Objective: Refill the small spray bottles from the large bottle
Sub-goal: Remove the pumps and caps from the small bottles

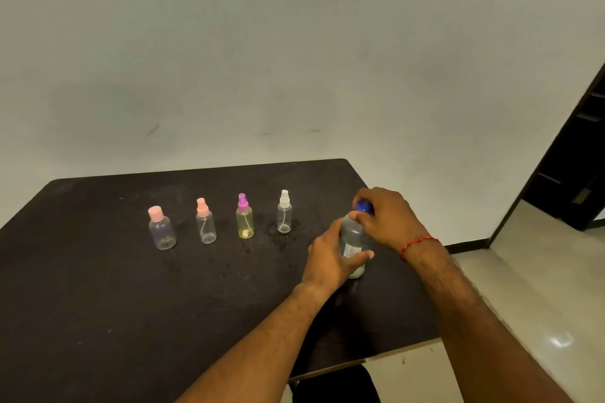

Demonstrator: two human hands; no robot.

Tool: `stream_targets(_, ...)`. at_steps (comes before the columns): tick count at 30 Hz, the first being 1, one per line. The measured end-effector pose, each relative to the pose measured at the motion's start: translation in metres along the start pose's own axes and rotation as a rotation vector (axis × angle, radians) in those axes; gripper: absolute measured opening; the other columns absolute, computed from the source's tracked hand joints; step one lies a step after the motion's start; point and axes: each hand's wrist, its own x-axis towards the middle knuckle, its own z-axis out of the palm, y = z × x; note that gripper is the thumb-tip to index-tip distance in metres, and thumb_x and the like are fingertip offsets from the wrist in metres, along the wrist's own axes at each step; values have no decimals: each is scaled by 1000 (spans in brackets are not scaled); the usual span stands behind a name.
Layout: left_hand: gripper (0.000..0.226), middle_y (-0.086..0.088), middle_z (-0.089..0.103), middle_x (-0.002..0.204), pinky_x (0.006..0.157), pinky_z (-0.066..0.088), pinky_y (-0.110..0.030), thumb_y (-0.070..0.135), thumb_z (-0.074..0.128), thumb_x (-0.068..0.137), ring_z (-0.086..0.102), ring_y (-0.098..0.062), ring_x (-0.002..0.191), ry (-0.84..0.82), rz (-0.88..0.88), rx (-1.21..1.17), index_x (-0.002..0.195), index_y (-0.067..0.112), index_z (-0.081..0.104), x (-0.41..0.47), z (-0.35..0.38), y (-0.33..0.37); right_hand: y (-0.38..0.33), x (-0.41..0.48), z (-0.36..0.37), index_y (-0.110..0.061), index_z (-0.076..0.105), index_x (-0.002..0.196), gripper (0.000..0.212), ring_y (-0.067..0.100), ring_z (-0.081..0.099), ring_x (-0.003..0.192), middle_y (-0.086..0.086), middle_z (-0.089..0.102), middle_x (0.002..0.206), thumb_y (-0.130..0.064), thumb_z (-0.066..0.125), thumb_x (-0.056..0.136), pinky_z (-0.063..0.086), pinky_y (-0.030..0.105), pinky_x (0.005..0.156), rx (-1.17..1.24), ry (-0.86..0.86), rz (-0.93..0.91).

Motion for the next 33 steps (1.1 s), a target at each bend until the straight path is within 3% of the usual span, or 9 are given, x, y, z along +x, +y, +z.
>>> stream_targets(3, 69, 16, 68, 110, 88, 55, -22, 49, 84, 71, 64, -3, 102, 0, -9, -18, 131, 37, 51, 1, 0, 0, 0, -3, -3, -28, 63, 110, 34, 18, 57, 100, 0, 60, 111, -9, 67, 83, 48, 26, 90, 80, -98, -73)
stream_targets(5, 66, 17, 68, 108, 87, 56, -24, 50, 84, 70, 65, -3, 100, 0, -16, -13, 127, 38, 52, 1, 1, -1, 0, -4, -4, -28, 56, 124, 44, 17, 56, 100, -3, 57, 111, -23, 72, 83, 49, 29, 92, 114, -68, -55)
stream_targets(8, 62, 16, 69, 106, 86, 56, -27, 54, 83, 71, 66, -4, 98, 5, -9, 5, 122, 36, 53, 0, 1, -1, 0, -2, -4, -22, 62, 103, 26, 15, 57, 85, -3, 60, 93, -41, 69, 86, 44, 23, 75, 32, 20, 12)
stream_targets(11, 68, 16, 68, 111, 90, 56, -28, 54, 83, 70, 65, -4, 102, 7, -9, -4, 127, 37, 52, 0, 0, -1, 0, -3, -8, -22, 63, 98, 12, 17, 58, 89, -1, 62, 97, -25, 69, 88, 46, 23, 80, 36, 42, -29)
stream_targets(14, 72, 14, 68, 113, 91, 56, -30, 54, 83, 69, 65, -7, 104, 6, -20, -5, 131, 37, 51, 0, 0, 1, 5, -14, -17, -24, 62, 97, 23, 15, 59, 87, -2, 63, 99, -11, 73, 82, 49, 23, 81, 193, 170, -62)
stream_targets(18, 74, 11, 65, 123, 95, 54, -30, 48, 84, 72, 62, -10, 111, -6, -23, -11, 135, 32, 48, 0, 0, 4, 15, -46, -9, -21, 63, 100, 24, 8, 59, 84, -5, 62, 92, -12, 75, 82, 45, 14, 70, 526, 423, 111)
stream_targets(23, 81, 12, 60, 134, 101, 52, -35, 48, 83, 73, 58, -7, 120, -30, -24, -16, 141, 32, 42, -6, -4, -3, 38, -87, 48, -20, 70, 102, 26, 11, 64, 96, 0, 69, 103, -2, 70, 84, 54, 32, 89, 801, 379, 373)
stream_targets(27, 85, 7, 57, 140, 106, 48, -33, 46, 83, 75, 54, -7, 127, 11, -58, -1, 146, 28, 39, -15, -19, -14, 41, -105, 83, -15, 67, 85, 15, 13, 68, 83, -1, 70, 85, -5, 76, 79, 58, 35, 83, 744, 299, 483)
stream_targets(33, 75, 7, 58, 138, 105, 46, -28, 44, 82, 78, 55, -7, 125, 86, -107, 12, 142, 27, 46, -33, -50, -36, 42, -111, 107, -20, 63, 87, 23, 7, 60, 84, -4, 65, 90, -11, 81, 76, 53, 29, 84, 472, 192, 400)
